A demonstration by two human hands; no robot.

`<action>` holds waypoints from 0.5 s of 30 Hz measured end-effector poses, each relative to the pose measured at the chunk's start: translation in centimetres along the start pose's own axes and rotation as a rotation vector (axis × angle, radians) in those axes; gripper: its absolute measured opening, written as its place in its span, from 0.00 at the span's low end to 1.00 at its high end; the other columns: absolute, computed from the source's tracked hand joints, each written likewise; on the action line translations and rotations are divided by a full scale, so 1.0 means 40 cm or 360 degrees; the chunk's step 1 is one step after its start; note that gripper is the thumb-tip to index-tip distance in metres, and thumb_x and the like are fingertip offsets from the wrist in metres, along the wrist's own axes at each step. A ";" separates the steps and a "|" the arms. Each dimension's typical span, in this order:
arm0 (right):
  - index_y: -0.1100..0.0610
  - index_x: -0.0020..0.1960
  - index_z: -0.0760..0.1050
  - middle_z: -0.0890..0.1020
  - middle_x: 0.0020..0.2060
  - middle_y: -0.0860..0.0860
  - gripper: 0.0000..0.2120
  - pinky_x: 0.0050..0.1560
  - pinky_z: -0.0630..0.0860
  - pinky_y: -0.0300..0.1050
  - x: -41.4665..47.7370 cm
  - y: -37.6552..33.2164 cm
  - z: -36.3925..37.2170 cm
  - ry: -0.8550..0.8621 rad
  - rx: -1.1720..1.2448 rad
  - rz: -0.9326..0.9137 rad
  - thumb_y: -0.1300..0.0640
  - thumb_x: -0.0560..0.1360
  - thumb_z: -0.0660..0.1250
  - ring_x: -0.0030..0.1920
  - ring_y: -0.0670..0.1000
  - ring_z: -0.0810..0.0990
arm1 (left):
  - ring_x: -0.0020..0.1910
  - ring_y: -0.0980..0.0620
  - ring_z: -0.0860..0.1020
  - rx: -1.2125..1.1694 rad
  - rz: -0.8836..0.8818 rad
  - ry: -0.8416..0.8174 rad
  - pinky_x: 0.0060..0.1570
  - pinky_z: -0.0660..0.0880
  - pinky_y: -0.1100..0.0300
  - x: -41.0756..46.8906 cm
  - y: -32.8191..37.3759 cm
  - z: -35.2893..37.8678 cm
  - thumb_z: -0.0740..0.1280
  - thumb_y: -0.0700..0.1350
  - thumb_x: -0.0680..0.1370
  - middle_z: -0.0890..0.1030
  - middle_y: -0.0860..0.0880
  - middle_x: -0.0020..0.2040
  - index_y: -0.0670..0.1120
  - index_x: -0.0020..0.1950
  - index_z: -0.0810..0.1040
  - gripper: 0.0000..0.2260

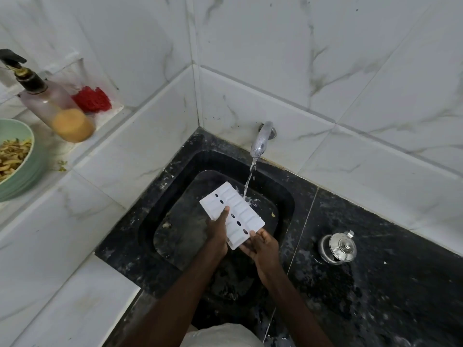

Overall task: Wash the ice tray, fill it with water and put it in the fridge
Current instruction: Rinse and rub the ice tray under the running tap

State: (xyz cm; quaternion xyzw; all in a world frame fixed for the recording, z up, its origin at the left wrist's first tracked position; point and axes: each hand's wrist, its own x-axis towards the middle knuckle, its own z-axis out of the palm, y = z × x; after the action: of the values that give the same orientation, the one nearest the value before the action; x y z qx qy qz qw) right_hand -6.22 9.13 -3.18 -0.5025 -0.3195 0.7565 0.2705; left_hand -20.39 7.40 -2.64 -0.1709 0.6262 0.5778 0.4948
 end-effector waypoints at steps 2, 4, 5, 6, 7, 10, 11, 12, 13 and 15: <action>0.61 0.65 0.78 0.86 0.59 0.60 0.12 0.49 0.85 0.52 0.003 -0.001 -0.009 -0.0025 -0.0050 0.0019 0.60 0.82 0.68 0.52 0.56 0.87 | 0.59 0.35 0.84 -0.0112 0.0045 -0.0070 0.58 0.80 0.31 -0.006 0.000 -0.005 0.75 0.44 0.79 0.84 0.38 0.61 0.40 0.70 0.76 0.21; 0.58 0.69 0.73 0.85 0.60 0.58 0.17 0.49 0.85 0.51 0.008 -0.014 -0.010 0.0062 -0.0148 0.0000 0.60 0.81 0.70 0.54 0.57 0.87 | 0.60 0.34 0.83 -0.0162 0.0127 -0.0044 0.59 0.79 0.30 -0.006 0.003 -0.007 0.75 0.40 0.78 0.83 0.37 0.62 0.39 0.69 0.76 0.20; 0.54 0.73 0.70 0.84 0.62 0.54 0.22 0.49 0.85 0.49 0.010 -0.024 -0.011 0.0119 -0.0230 -0.0039 0.58 0.81 0.71 0.55 0.56 0.87 | 0.60 0.34 0.83 -0.0178 0.0154 -0.0010 0.60 0.78 0.30 -0.005 0.007 -0.009 0.74 0.38 0.78 0.83 0.37 0.63 0.39 0.69 0.76 0.20; 0.50 0.76 0.67 0.82 0.64 0.49 0.25 0.49 0.84 0.46 0.011 -0.036 -0.014 0.0148 -0.0391 -0.0124 0.55 0.81 0.71 0.57 0.54 0.86 | 0.60 0.35 0.83 -0.0186 0.0170 0.0023 0.60 0.78 0.31 -0.006 0.012 -0.010 0.74 0.38 0.78 0.83 0.37 0.63 0.39 0.70 0.75 0.20; 0.46 0.78 0.66 0.79 0.67 0.43 0.27 0.52 0.82 0.44 0.012 -0.050 -0.018 0.0145 -0.0642 -0.0259 0.50 0.82 0.70 0.61 0.52 0.84 | 0.60 0.35 0.83 -0.0187 0.0184 0.0037 0.60 0.78 0.31 -0.004 0.016 -0.011 0.74 0.37 0.79 0.83 0.38 0.63 0.40 0.70 0.75 0.20; 0.46 0.76 0.72 0.73 0.72 0.39 0.22 0.69 0.69 0.42 0.037 -0.083 -0.040 0.0021 -0.1477 -0.0737 0.45 0.83 0.66 0.71 0.44 0.73 | 0.60 0.36 0.83 -0.0197 0.0212 0.0003 0.60 0.79 0.31 0.003 0.022 -0.014 0.73 0.38 0.80 0.83 0.38 0.63 0.42 0.71 0.75 0.20; 0.49 0.75 0.74 0.73 0.73 0.42 0.21 0.70 0.67 0.41 0.046 -0.092 -0.042 -0.0030 -0.1628 -0.0805 0.46 0.84 0.65 0.73 0.45 0.72 | 0.60 0.36 0.83 -0.0213 0.0224 -0.0016 0.60 0.78 0.31 0.004 0.023 -0.013 0.73 0.39 0.80 0.83 0.38 0.63 0.42 0.71 0.75 0.20; 0.51 0.74 0.75 0.74 0.74 0.45 0.21 0.71 0.66 0.41 0.053 -0.099 -0.041 -0.0069 -0.1730 -0.0822 0.45 0.84 0.64 0.73 0.46 0.72 | 0.60 0.36 0.83 -0.0230 0.0238 -0.0026 0.61 0.78 0.31 0.003 0.026 -0.012 0.72 0.39 0.80 0.83 0.38 0.63 0.42 0.71 0.75 0.19; 0.52 0.75 0.75 0.74 0.75 0.46 0.22 0.72 0.67 0.41 0.059 -0.104 -0.038 -0.0106 -0.1800 -0.0818 0.45 0.84 0.63 0.73 0.46 0.72 | 0.60 0.36 0.83 -0.0240 0.0253 -0.0027 0.61 0.78 0.32 0.001 0.030 -0.009 0.72 0.39 0.81 0.83 0.38 0.63 0.42 0.71 0.75 0.19; 0.51 0.76 0.73 0.73 0.75 0.47 0.24 0.73 0.69 0.43 0.071 -0.117 -0.031 -0.0194 -0.1864 -0.0797 0.42 0.84 0.62 0.73 0.45 0.71 | 0.60 0.37 0.84 -0.0235 0.0274 -0.0039 0.60 0.79 0.33 -0.001 0.039 -0.005 0.72 0.40 0.81 0.84 0.39 0.63 0.42 0.71 0.74 0.19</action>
State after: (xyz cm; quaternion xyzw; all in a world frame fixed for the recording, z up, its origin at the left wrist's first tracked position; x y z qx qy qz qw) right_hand -5.65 14.53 -1.67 -0.4333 -0.8024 0.3977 0.1010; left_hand -21.68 7.65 -1.76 -0.1455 0.5883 0.6646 0.4370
